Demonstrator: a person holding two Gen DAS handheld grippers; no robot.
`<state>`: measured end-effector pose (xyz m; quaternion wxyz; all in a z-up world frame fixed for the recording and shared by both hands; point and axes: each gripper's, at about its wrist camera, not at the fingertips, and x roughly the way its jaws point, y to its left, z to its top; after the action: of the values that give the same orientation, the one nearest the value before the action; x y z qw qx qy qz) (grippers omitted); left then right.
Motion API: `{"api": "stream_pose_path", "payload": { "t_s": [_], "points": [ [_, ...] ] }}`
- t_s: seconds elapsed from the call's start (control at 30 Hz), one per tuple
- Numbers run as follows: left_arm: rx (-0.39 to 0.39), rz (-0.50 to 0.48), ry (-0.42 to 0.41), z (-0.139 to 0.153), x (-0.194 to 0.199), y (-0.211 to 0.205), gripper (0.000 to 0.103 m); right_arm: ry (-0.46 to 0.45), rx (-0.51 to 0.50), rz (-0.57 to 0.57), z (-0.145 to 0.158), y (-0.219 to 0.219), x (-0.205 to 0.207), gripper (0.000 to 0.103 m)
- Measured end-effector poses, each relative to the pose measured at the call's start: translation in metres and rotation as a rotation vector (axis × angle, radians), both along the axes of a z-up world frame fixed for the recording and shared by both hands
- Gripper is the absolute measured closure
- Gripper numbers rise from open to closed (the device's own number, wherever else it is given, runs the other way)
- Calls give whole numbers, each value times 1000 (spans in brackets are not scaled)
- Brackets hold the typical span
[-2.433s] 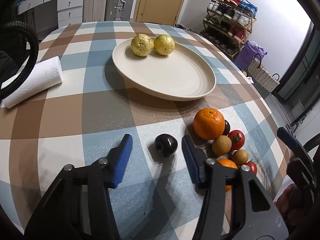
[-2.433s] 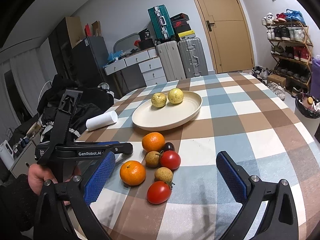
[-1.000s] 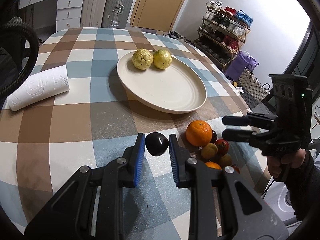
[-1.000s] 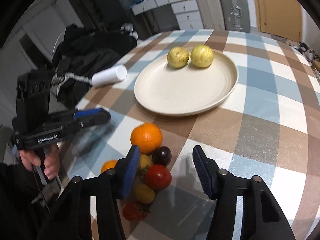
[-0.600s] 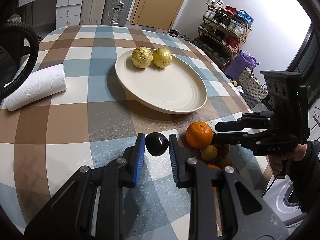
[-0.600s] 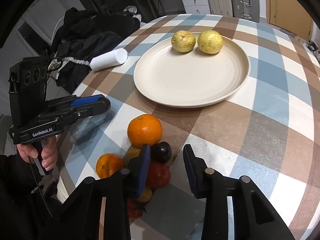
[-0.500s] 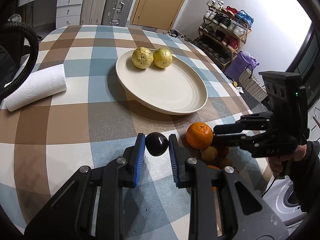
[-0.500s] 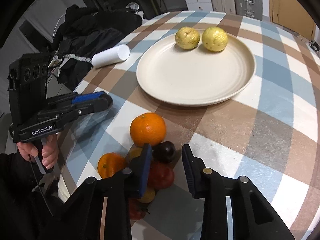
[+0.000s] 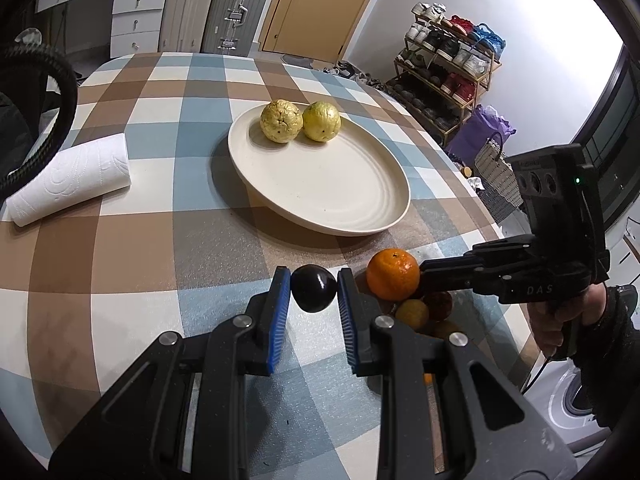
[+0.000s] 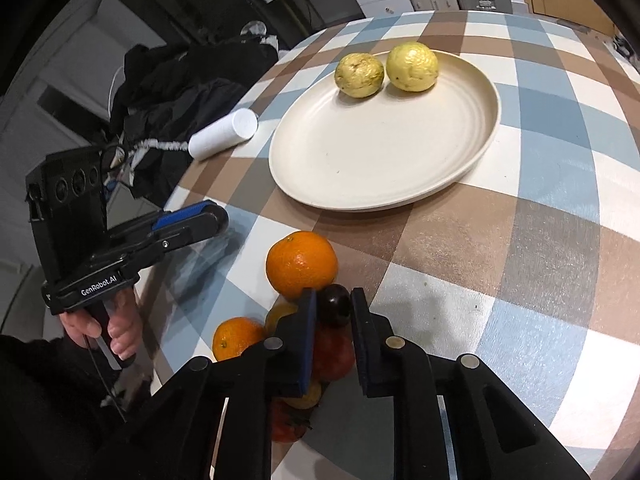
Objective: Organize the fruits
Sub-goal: 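Lift the plum with the left tool while the right tool grasps another dark plum, then carry both held plums over the plate beside the yellow fruits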
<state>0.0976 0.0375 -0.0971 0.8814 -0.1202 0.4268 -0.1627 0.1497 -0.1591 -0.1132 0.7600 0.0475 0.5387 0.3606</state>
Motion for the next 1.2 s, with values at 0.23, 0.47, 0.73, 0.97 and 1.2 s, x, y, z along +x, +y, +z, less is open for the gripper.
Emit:
{"api": "stream_pose_path", "payload": {
  "t_s": [0.23, 0.47, 0.73, 0.97, 1.2],
  "points": [
    [-4, 4, -9, 3, 0, 1, 82, -21, 108, -70, 7, -21, -2, 86],
    [-4, 7, -26, 9, 4, 0, 82, -75, 204, -136, 21, -37, -3, 86],
    [7, 12, -77, 34, 27, 1, 82, -139, 304, -195, 49, -48, 14, 86],
    [23, 17, -110, 54, 66, 0, 82, -171, 341, -226, 65, -53, 50, 86],
    [49, 31, -94, 48, 114, -3, 82, -178, 331, -269, 60, -51, 98, 86]
  ]
}}
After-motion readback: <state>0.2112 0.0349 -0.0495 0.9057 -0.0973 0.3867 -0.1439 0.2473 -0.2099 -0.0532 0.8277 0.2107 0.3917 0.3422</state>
